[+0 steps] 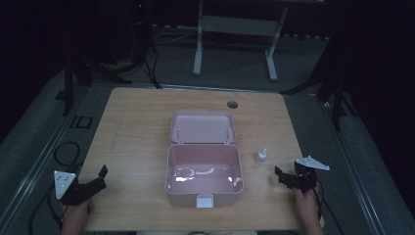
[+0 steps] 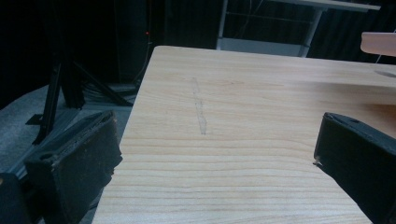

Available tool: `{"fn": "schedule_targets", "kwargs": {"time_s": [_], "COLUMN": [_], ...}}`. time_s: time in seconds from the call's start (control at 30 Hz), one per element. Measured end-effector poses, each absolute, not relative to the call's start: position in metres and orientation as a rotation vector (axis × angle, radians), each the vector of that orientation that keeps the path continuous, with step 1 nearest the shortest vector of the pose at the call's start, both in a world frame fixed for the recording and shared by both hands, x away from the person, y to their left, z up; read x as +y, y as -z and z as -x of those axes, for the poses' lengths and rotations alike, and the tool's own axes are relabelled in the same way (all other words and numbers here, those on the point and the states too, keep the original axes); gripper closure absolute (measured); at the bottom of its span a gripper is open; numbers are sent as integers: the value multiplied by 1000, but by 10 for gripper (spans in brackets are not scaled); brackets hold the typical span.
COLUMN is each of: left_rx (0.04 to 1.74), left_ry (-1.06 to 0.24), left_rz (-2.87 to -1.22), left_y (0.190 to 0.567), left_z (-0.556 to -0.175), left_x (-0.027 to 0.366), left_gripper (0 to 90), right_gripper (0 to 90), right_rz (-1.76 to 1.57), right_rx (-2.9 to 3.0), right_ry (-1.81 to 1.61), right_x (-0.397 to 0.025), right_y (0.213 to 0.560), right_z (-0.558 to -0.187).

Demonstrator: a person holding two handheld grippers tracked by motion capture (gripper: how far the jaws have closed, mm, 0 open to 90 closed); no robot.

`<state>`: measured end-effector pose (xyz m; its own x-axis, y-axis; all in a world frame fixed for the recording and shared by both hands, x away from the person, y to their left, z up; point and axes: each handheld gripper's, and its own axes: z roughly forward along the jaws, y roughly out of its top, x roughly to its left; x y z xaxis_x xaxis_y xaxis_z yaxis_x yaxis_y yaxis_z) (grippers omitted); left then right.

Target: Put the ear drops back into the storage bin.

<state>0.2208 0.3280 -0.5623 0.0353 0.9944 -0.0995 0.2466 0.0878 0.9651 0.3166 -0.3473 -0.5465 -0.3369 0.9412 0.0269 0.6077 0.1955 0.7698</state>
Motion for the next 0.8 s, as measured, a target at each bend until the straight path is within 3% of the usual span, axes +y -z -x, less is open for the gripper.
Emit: {"fn": "schedule_targets", "kwargs": {"time_s": [0.8], "left_rx": [1393], "left_ry": [-974], "left_rz": [-1337], "left_y": [562], "left_z": [-221], "left_x": [328], "left_gripper": [5], "right_gripper": [119], "right_rz": [-1411], "right_rx": [2665], "right_ry": [-383], "right_x": [-339], "right_y": [512], "right_z": [-328]}}
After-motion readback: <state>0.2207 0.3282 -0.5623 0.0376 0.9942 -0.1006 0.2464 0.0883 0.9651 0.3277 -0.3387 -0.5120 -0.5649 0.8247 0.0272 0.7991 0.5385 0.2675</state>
